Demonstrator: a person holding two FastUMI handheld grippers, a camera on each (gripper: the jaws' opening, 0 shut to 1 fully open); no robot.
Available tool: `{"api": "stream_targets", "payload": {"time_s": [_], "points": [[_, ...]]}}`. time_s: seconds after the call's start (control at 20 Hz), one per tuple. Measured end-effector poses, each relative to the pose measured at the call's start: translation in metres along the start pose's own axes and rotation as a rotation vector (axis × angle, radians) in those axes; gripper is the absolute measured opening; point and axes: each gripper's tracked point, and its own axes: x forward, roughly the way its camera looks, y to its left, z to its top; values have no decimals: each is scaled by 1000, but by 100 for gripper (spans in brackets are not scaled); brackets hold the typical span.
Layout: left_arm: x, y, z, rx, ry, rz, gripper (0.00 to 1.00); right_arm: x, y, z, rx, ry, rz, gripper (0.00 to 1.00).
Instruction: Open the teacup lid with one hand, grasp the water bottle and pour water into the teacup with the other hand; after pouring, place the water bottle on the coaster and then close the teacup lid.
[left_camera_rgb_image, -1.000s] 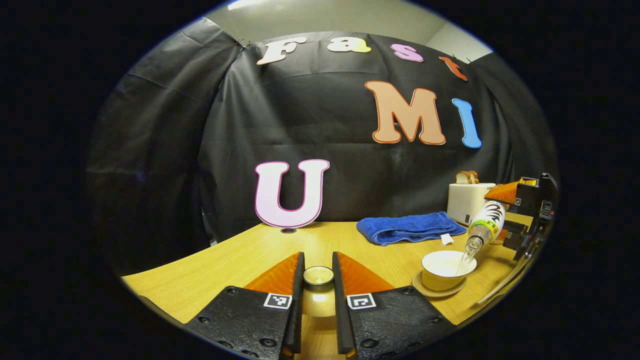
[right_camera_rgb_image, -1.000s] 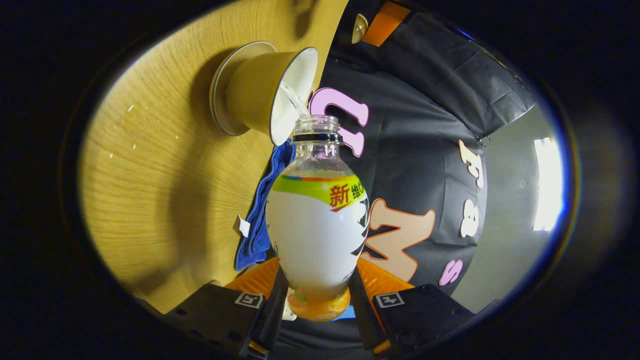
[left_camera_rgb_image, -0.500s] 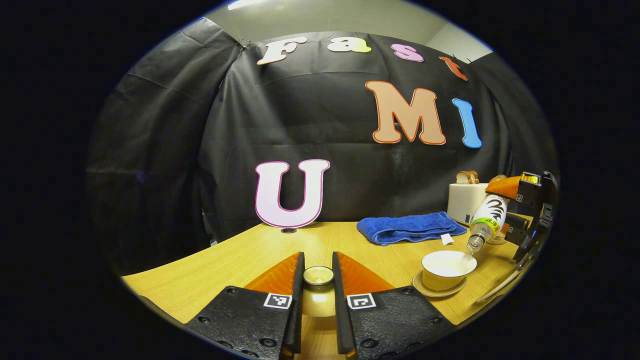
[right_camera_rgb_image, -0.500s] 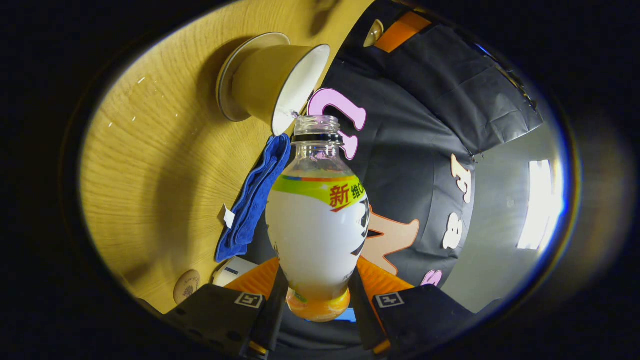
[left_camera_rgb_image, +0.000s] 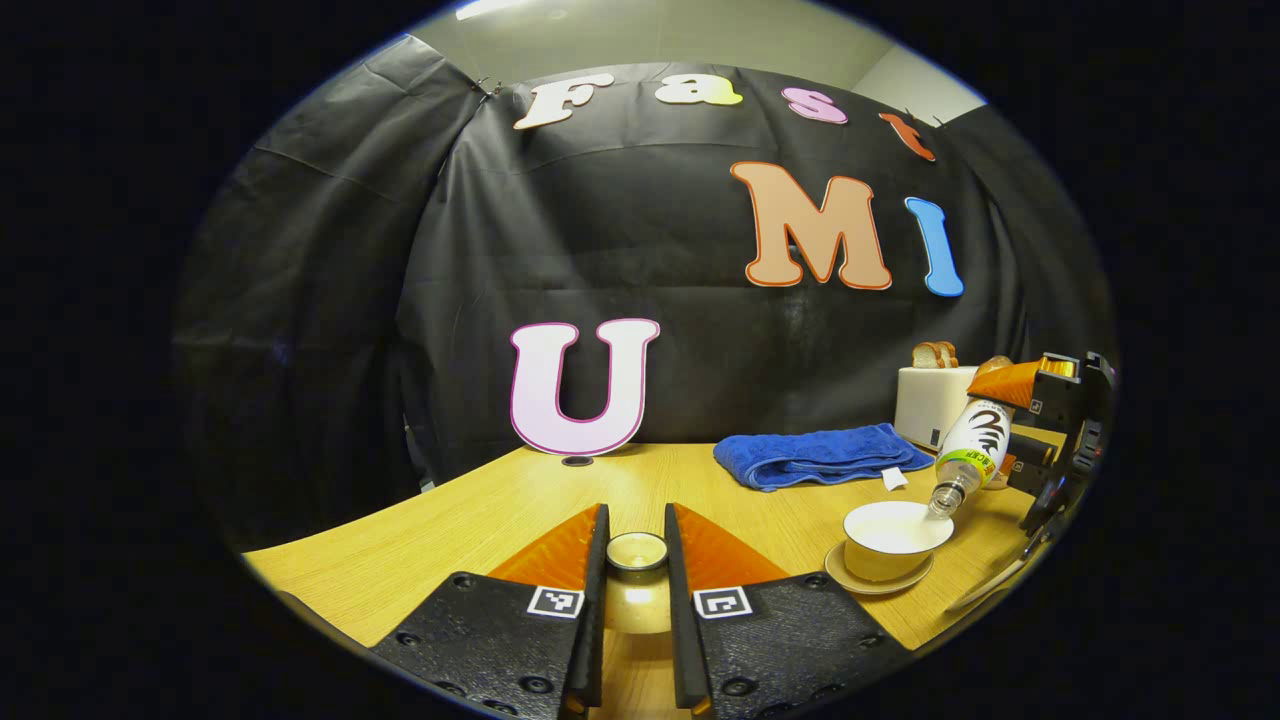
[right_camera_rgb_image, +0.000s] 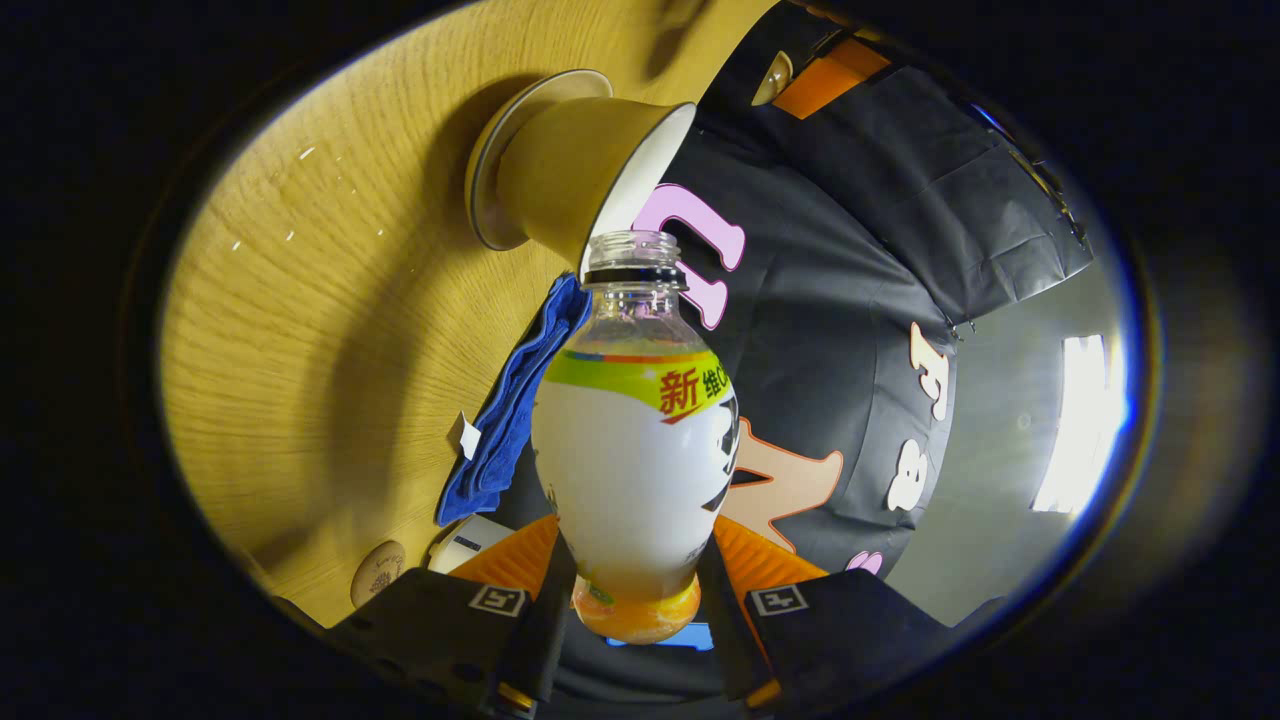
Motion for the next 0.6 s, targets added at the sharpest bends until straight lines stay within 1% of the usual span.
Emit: {"api": "stream_targets", "payload": {"time_s": [0.05, 0.15, 0.2, 0.35, 0.4, 0.45, 0.5, 0.6], "points": [[0, 0, 0, 0, 0, 0, 25, 0, 9, 0, 42, 8, 34, 67], [0, 0, 0, 0, 0, 0, 25, 3, 31, -4, 192, 30, 130, 65], [0, 0, 0, 0, 0, 0, 25, 0, 35, -4, 274, 42, 167, 64], [0, 0, 0, 0, 0, 0, 25, -3, 32, 0, 473, 63, 238, 65], [0, 0, 0, 0, 0, 0, 24, -4, 34, 1, 549, 63, 275, 65], [0, 0, 0, 0, 0, 0, 25, -9, 34, 3, 641, 72, 313, 70], [0, 0, 0, 0, 0, 0, 25, -9, 35, 2, 743, 80, 352, 69], [0, 0, 0, 0, 0, 0, 24, -12, 30, 2, 940, 96, 402, 67]]}}
